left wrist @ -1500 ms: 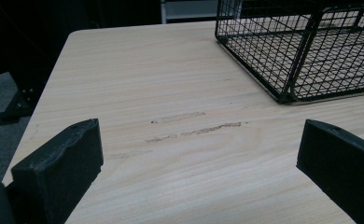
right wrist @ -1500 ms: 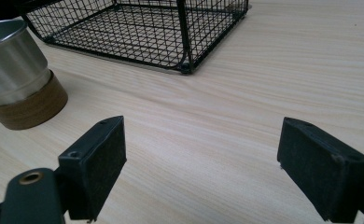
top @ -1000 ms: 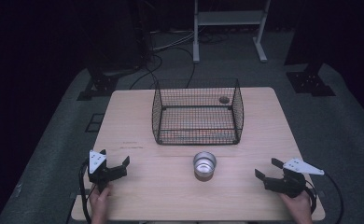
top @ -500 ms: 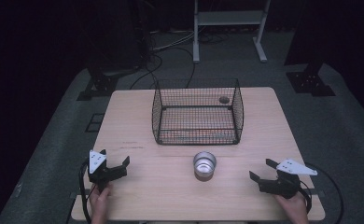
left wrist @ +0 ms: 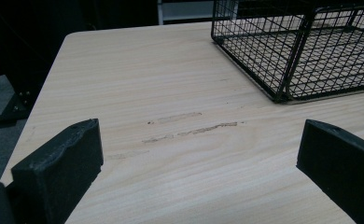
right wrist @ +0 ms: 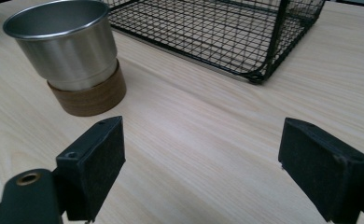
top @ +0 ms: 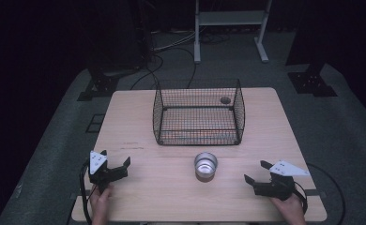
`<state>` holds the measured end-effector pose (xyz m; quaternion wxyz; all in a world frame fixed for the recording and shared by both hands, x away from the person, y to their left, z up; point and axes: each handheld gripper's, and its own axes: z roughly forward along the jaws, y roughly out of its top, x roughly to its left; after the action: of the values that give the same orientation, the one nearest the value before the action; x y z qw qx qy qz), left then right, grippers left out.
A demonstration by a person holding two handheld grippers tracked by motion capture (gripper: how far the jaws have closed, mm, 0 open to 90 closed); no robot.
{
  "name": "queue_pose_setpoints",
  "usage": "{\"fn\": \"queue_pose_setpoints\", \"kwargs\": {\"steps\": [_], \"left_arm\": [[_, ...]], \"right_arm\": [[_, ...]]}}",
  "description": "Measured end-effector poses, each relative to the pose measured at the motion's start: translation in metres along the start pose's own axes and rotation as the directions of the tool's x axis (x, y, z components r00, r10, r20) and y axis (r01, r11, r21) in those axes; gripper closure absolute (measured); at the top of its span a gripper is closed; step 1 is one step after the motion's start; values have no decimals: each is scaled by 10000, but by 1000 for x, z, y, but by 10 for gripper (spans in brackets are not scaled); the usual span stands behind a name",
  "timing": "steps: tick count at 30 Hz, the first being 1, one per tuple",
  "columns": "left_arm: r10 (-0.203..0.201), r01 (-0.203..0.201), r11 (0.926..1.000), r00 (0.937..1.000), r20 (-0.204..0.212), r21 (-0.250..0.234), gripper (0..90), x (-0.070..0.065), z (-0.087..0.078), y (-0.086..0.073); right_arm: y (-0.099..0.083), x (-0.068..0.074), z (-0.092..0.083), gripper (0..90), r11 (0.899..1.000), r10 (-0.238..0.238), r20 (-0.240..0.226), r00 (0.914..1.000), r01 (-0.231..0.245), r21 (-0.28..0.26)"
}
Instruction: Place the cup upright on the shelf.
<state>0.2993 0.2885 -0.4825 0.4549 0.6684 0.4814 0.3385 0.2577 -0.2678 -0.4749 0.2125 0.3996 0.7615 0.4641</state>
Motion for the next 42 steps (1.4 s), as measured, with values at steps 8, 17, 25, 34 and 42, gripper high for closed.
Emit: {"fn": "queue_pose_setpoints", "kwargs": {"steps": [8,17,25,34,42], "left_arm": [[10,-10,10000,10000,4,-6,0,0,0,0],[-10,10,10000,10000,-5,2,0,0,0,0],[-17,17,10000,10000,1,22,0,0,0,0],[-39,39,10000,10000,-3,7,0,0,0,0],[-18,18,10000,10000,15,2,0,0,0,0]], "right_arm": [[2,8,4,139,9994,-311,-141,9994,313,139],[4,18,10,139,9963,-755,-316,9966,767,395],[8,27,14,139,9934,-1013,-536,9934,1039,486],[17,38,19,132,9880,-1360,-883,9868,1418,620],[27,46,24,133,9844,-1575,-1147,9808,1652,603]]}}
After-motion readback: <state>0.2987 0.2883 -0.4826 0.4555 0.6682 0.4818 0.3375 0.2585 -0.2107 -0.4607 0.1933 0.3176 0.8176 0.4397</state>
